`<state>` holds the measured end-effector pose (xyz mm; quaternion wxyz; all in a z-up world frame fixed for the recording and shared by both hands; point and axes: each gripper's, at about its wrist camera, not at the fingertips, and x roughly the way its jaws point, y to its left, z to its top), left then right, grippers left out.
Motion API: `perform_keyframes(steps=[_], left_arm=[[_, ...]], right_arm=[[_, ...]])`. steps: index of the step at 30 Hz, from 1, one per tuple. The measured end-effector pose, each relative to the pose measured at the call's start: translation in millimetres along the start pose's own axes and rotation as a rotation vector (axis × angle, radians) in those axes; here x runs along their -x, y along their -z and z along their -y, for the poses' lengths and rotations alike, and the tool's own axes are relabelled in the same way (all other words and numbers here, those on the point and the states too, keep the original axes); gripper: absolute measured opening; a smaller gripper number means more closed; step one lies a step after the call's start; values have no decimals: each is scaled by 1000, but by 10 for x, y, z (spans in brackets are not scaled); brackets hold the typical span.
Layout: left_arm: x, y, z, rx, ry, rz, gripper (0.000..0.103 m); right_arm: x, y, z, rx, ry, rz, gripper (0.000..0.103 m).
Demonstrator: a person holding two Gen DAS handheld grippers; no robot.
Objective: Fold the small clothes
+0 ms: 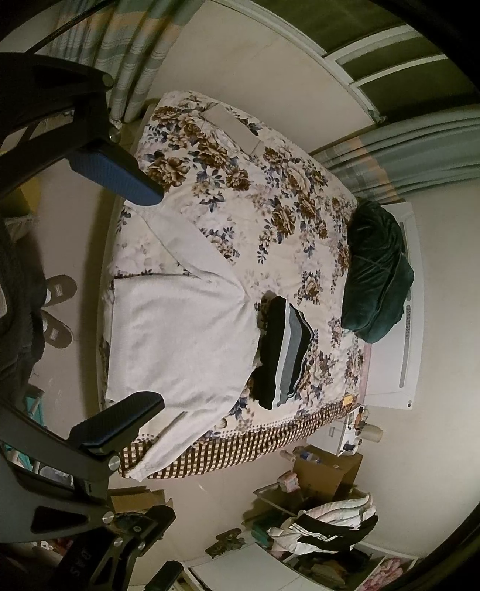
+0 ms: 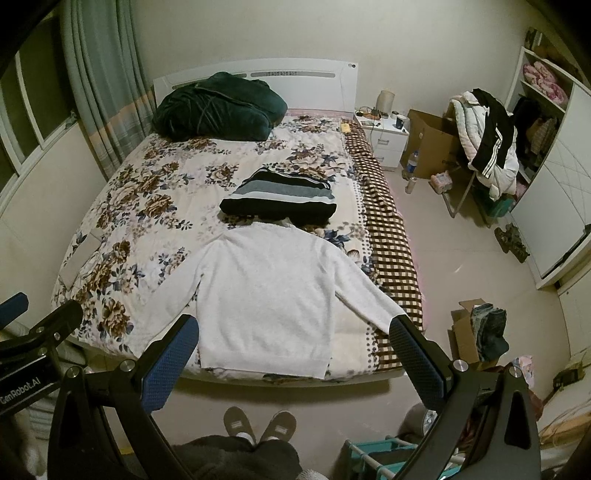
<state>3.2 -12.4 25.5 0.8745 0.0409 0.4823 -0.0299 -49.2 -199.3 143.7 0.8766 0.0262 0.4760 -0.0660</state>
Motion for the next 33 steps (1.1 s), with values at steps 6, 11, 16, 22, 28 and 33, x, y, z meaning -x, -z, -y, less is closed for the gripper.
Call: perform_keyframes(steps=[6,11,16,22,28,33], left_arm=[[-9,-10,49,3,2,2,103],[-7,-1,41,5,2,4,103],[-6,8,23,6,3,7,103],[41,-63,131,14,3,14,103],[47,-45,100,13,4,17,103],[67,-74,109,14,7,21,103]], right_arm=[[8,-1,-2,-1,1,2,103],[15,-2,-6,0,2,3,103],[27,-9,-7,0,2,5,103],[36,-6,-9,1,0,10,103],[39,-2,-20,0,1,9,103],[53,-5,-20,-1,2,13,103]])
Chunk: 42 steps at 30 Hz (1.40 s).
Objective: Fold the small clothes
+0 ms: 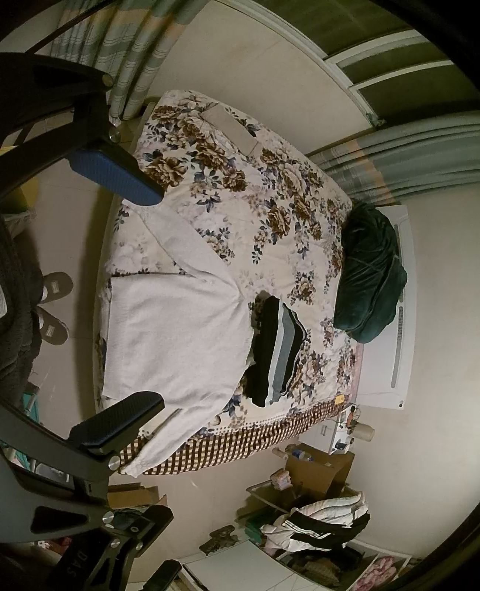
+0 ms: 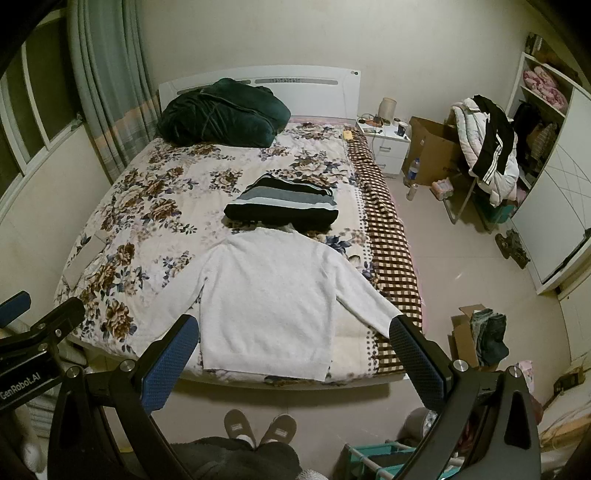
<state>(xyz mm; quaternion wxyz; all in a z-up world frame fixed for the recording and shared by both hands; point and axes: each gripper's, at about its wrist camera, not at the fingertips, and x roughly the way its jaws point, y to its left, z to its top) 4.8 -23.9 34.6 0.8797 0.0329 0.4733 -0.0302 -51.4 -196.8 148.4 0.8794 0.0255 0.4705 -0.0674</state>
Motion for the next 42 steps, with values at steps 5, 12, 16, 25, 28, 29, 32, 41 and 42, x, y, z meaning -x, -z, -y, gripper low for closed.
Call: perform_keyframes(steps=[5,12,16,25,28,29,32,41,42], left_arm=[[14,-17,8,-1,4,3,103],[-1,-38,-42,0,8,7,103],[-200,-126,-69,-6,-23,59,103],[-1373,-335,-80,-53,-32,13,103],[-1848,-359,118,-75,-29,-29,103],[-2025,-366,209,-81,-26,-51,103],[-2459,-316,441,-110,-38,-87,103],[-4001,65,1350,-203,-91,-234,103],[-4227,147,1473,-219,-85,-257,103]], right_arm=[[12,-6,2,-1,1,0,103],[0,17,10,-5,0,0,103],[-106,-14,64,-49,4,-20,103],[-1277,54,652,-306,74,-91,103],[-1804,210,1025,-408,141,-96,103],[-2022,261,1182,-445,163,-105,103],[-2608,539,1690,-550,198,-132,103],[-4713,1971,3611,-1104,175,-214,103],[-4858,2104,3729,-1142,171,-206,103]])
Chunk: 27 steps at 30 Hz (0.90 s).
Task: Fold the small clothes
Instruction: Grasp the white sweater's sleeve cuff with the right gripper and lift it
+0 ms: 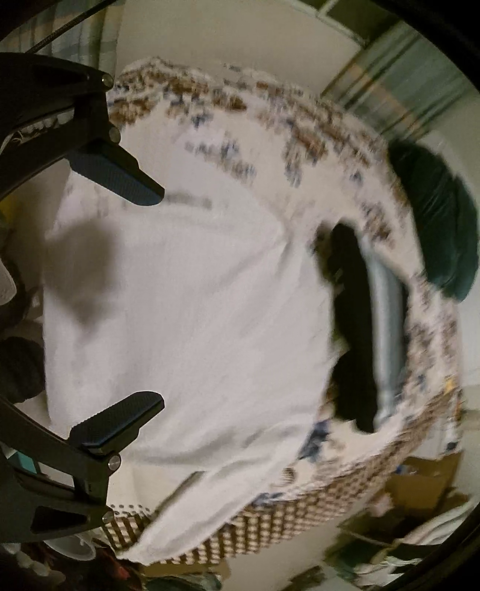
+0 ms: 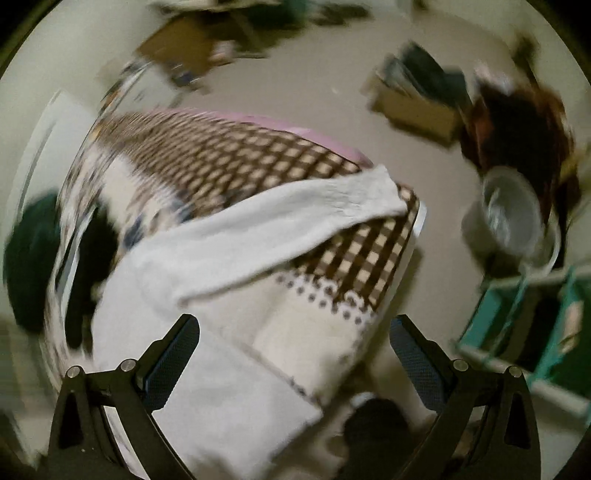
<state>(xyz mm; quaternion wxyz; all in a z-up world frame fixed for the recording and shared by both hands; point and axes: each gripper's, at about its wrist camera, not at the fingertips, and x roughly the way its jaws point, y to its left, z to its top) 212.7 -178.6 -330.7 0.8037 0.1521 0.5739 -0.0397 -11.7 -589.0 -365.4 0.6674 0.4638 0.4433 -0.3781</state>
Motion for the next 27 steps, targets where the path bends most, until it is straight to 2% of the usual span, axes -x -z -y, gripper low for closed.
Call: perform_keyframes(steps=[5,9,12,13,15,16,17,18,20,23,27], left_arm=[[-830,-18,481,-66,-22,-72,103],[-1436,-56,731,-62,-30,-131,103],[-1733,-101,820,-62,-27,-153,103],[-1796,-115,832,-62,-26,-154,103],[-1884,-140,836,-67,-19,-154,103],[-1900,-149,819,-67,-14,-152,103],[-1898,-161,784,-61,-5,-146,103],[-1890,-171,744,-55,4,-140,103],[-1863,-189,658,-48,18,-129,103],[-1787,-216,457,-28,35,-102,103],[-1678,-250,20,26,44,-68,103]], right_arm=[[-1078,-320,663,-207,-42,1,103],[-1688,-430,1035,-375,-97,16,98],[-2015,-466,1265,-500,-157,44,85],[-2114,-479,1332,-537,-175,60,77],[-2246,-473,1453,-613,-190,115,75],[-2274,-462,1487,-640,-200,158,57],[-2280,-466,1495,-644,-189,184,23],[-2307,-481,1494,-638,-161,198,12],[-2354,-498,1470,-624,-131,229,10],[-2276,-559,1266,-526,-91,273,9],[-1926,-589,591,-309,-75,338,8]])
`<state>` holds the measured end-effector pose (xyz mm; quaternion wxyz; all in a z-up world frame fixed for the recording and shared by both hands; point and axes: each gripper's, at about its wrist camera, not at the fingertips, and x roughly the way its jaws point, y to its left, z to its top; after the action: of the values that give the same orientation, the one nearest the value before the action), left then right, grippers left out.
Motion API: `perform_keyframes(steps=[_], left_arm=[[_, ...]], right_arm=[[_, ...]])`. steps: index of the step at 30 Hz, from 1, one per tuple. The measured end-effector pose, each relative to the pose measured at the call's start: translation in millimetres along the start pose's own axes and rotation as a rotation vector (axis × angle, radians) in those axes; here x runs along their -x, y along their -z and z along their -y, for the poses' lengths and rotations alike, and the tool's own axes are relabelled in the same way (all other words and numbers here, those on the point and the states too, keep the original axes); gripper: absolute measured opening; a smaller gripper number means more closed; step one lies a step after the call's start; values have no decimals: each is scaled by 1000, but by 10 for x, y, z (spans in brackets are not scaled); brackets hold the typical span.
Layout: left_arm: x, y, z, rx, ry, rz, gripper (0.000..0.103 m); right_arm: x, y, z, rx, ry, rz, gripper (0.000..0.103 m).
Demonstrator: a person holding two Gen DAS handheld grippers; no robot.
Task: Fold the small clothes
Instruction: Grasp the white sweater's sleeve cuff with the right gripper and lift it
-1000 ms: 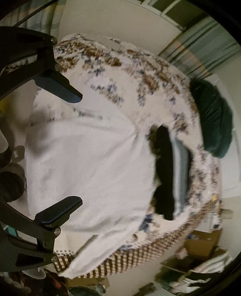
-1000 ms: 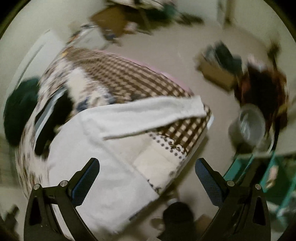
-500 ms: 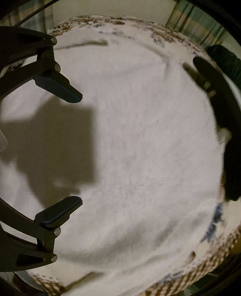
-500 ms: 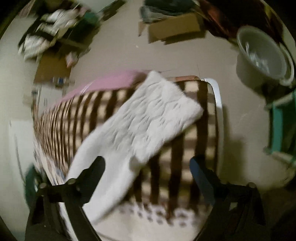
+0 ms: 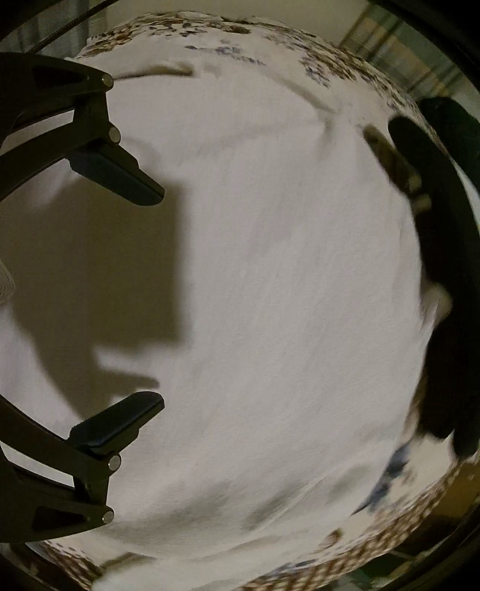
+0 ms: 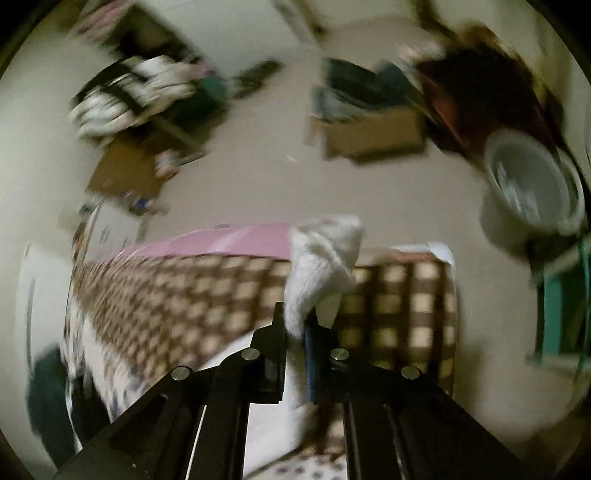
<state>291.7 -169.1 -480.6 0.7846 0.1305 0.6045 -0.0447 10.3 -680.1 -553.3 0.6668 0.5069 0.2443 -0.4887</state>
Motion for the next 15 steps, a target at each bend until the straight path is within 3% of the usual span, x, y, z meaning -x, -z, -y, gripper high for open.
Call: perform_keyframes(steps=[4,7,11,12,15], left_arm=[[90,-6,-560,70,-10,23,103],[123,-39,-983,142,-22,26,103],[94,-39,-1626,268,-41,32,103],[92,35,-1860,305,-49,29,103],[112,122,-2040,397,-82,11,103]], right_arm=[[432,240,-1134,247,-101,23,8],[687,678,-1994,428,-220,8,8],[902,1668,-3100,672,-380,-72,8],[879,2070,-3387,753,-419,-107,8],[748,3181,-3951,937,-487,-205,8]])
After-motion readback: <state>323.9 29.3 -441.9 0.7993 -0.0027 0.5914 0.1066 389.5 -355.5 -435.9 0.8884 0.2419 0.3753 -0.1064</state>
